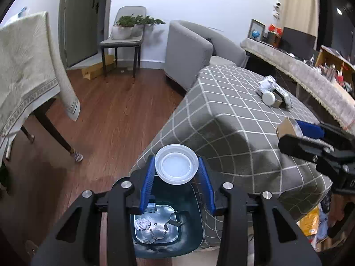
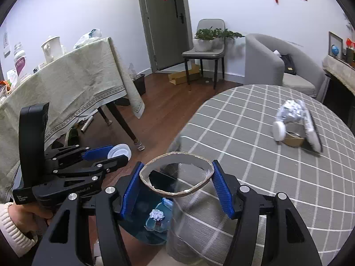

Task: Collect trash
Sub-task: 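Carry the lid and cardboard ring with both tools over the teal bin, then open the left tool to drop the lid while the right tool releases the ring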

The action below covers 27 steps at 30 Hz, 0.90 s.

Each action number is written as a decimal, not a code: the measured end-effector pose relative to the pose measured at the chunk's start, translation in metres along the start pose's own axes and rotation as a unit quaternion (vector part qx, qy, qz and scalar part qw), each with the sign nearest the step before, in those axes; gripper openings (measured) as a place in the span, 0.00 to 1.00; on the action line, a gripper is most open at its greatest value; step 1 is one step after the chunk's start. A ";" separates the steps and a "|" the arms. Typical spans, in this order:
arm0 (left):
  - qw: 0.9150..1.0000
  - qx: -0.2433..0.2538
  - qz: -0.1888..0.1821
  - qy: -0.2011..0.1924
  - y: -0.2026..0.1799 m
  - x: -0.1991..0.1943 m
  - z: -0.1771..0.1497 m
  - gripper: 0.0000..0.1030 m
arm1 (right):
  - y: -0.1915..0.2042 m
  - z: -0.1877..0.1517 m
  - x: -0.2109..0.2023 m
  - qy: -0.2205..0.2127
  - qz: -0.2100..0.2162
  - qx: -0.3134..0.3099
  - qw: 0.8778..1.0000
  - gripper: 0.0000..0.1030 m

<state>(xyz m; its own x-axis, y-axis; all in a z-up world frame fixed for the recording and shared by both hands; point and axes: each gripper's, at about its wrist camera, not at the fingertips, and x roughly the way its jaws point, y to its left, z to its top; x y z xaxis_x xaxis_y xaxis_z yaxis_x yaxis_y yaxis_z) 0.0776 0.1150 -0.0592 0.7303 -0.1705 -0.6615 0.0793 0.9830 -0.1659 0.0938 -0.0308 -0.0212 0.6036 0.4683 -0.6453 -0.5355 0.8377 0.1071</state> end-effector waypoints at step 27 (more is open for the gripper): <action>0.991 -0.034 0.021 0.127 0.073 0.025 -0.038 0.48 | 0.067 0.009 0.053 0.035 0.047 -0.033 0.998 0.61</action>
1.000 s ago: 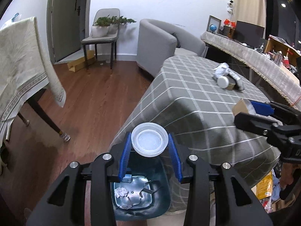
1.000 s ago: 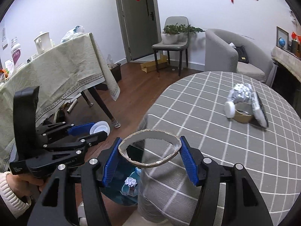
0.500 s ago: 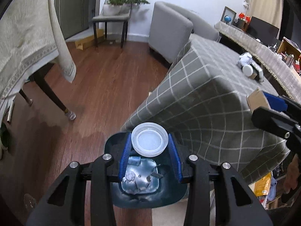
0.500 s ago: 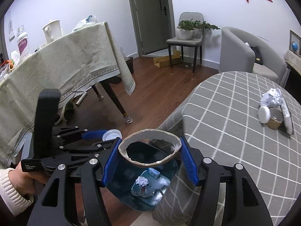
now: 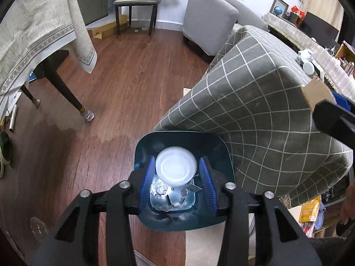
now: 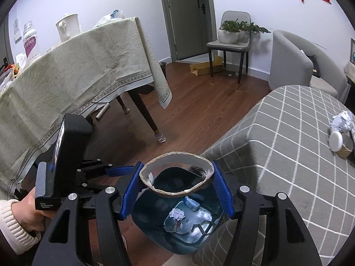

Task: Collect trash
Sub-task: 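Open the left tool to drop the lid while the right tool releases the ring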

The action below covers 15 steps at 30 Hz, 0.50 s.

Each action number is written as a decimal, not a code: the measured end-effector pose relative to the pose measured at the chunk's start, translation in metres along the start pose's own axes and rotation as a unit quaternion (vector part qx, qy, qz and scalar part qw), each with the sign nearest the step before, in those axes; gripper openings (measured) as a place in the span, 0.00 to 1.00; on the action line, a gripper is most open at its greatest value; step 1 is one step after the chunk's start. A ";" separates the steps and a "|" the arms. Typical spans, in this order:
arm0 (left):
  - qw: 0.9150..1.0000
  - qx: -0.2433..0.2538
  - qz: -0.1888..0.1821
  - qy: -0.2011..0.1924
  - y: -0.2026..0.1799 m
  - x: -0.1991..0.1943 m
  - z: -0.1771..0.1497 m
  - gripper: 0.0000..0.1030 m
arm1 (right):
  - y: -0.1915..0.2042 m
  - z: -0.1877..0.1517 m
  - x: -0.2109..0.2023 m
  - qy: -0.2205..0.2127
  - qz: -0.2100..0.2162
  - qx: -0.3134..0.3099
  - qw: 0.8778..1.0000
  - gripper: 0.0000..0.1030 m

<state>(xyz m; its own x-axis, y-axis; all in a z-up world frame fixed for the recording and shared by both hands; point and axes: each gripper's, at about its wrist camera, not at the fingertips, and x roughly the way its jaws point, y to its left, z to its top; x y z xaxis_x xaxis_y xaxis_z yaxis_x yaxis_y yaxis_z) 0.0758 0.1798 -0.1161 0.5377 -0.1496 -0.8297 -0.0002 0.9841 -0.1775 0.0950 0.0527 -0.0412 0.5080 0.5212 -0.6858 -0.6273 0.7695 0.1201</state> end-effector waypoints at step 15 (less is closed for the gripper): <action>0.997 -0.032 -0.017 -0.066 0.028 -0.039 0.007 0.63 | 0.020 -0.006 0.043 0.049 0.008 -0.011 0.999 0.61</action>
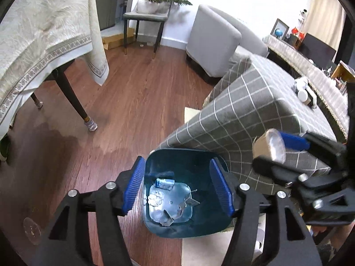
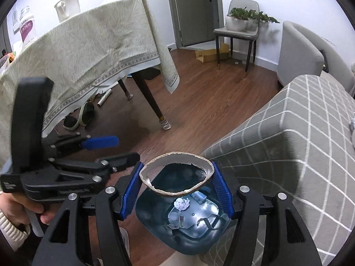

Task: Collect trash
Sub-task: 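Open the left tool to drop the lid while the right tool releases the ring, then withdraw both open tools from the bin back toward the table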

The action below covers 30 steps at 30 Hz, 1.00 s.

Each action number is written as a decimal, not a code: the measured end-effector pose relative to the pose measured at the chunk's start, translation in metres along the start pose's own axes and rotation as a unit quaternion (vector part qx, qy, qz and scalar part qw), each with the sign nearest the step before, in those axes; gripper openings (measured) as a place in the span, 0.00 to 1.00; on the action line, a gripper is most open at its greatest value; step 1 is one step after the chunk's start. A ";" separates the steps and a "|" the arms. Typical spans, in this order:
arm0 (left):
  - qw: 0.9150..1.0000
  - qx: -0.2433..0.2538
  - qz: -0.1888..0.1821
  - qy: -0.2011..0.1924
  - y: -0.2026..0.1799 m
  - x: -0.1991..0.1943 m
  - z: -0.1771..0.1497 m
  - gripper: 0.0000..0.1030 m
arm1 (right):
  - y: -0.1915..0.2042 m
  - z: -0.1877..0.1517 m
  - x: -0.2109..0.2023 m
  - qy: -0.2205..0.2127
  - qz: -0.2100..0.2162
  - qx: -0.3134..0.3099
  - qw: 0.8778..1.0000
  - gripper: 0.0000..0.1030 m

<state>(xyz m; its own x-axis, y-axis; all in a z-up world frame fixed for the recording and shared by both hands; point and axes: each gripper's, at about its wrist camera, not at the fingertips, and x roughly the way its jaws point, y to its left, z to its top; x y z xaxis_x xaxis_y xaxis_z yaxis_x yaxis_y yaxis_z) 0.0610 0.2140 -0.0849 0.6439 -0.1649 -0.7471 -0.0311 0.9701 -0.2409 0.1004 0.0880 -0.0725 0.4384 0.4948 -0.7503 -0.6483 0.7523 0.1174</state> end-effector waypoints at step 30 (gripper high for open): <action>0.993 -0.005 -0.028 -0.111 0.000 -0.057 0.020 0.37 | 0.003 -0.035 0.081 0.127 -0.032 -0.012 0.991 0.61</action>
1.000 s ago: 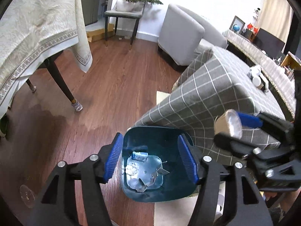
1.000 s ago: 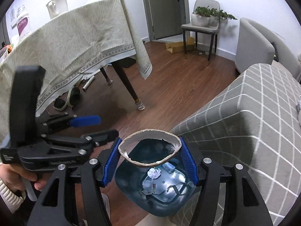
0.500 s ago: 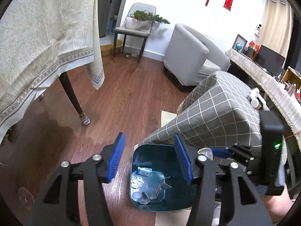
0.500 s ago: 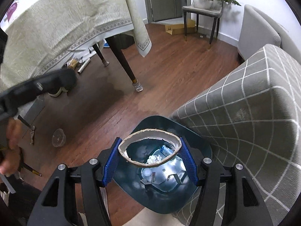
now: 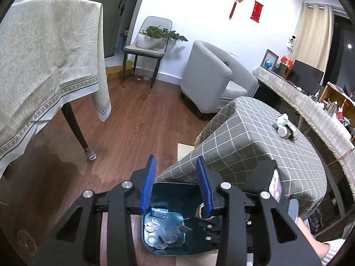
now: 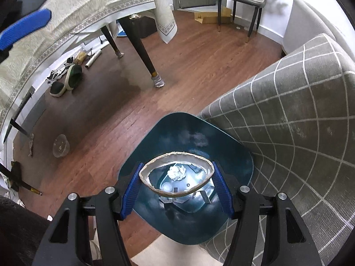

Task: Collect trash
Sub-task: 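Withdraw both open tools from the bin back toward the table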

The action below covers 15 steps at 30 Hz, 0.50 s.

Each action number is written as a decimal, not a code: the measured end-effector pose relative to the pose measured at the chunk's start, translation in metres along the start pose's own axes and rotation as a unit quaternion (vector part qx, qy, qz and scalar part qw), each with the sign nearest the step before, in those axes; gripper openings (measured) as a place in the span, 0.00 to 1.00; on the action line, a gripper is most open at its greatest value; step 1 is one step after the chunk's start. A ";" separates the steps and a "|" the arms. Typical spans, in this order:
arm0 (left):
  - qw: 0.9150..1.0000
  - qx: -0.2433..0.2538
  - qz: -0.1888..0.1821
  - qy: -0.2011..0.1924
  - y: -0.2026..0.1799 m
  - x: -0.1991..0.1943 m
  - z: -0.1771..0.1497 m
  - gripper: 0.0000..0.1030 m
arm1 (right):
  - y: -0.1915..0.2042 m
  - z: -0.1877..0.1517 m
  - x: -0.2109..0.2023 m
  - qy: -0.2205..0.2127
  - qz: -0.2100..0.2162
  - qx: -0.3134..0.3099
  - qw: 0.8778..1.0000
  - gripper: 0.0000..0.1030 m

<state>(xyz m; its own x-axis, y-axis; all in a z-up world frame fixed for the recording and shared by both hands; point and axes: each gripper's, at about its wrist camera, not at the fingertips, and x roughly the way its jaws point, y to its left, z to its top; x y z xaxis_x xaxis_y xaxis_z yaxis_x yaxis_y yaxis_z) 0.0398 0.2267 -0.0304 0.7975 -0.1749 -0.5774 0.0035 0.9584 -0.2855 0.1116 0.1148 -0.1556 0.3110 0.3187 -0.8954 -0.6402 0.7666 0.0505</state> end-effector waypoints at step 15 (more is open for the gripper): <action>0.999 0.025 -0.002 -0.028 -0.025 -0.007 0.007 0.36 | -0.010 -0.007 -0.014 -0.004 0.003 0.000 1.000 0.73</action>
<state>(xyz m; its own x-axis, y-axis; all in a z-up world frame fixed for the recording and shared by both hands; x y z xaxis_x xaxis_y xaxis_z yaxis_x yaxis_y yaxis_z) 0.0381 0.2056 -0.0137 0.8302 -0.1662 -0.5321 0.0353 0.9683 -0.2475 0.1090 0.0987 -0.1469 0.3117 0.3279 -0.8918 -0.6428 0.7639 0.0562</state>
